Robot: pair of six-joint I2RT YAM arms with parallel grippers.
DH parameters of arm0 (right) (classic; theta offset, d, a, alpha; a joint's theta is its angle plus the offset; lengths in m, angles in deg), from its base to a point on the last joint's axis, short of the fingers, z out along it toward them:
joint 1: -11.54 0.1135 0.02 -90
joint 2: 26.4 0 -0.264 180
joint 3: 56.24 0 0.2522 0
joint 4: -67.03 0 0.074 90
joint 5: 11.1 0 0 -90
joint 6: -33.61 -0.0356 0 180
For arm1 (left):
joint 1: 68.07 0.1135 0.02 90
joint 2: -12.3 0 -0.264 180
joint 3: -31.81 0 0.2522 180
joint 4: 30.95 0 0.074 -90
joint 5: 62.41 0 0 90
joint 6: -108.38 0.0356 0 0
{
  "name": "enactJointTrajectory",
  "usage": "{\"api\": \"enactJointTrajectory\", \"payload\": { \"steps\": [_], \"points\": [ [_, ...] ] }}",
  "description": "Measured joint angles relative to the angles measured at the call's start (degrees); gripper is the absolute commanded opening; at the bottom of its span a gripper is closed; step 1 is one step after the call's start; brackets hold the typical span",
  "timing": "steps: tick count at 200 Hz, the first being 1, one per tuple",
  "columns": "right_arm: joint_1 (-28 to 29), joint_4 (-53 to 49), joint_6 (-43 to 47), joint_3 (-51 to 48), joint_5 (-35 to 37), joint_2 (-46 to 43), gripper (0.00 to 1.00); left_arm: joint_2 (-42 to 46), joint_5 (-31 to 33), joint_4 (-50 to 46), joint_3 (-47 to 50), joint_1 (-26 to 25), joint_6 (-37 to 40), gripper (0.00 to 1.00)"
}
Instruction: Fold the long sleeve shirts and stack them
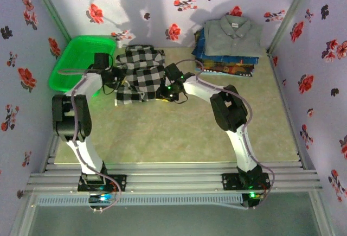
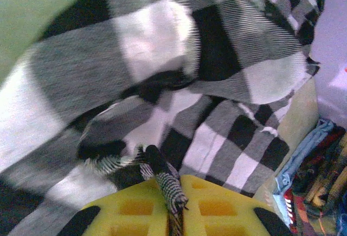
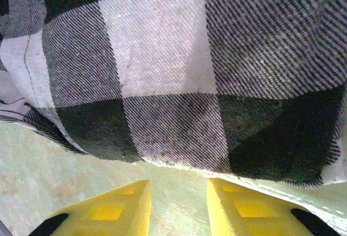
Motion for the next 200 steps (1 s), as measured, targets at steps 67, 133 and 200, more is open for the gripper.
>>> {"api": "enactJointTrajectory", "payload": {
  "steps": [67, 133, 200],
  "points": [
    [0.55, 1.14, -0.24, -4.68, 0.02, -3.32, 0.36, -14.93, -0.57, -7.17, -22.99, -2.32, 5.2, 0.19],
    [2.95, 1.84, -0.68, -9.03, 0.02, -9.25, 0.39, -19.69, -6.51, -1.95, -30.4, -3.08, 6.19, 0.6],
    [2.78, -0.68, 0.5, -8.07, 2.45, -9.46, 0.51, -9.99, -10.27, 3.17, -24.81, -3.37, 8.74, 0.77]
  ]
}}
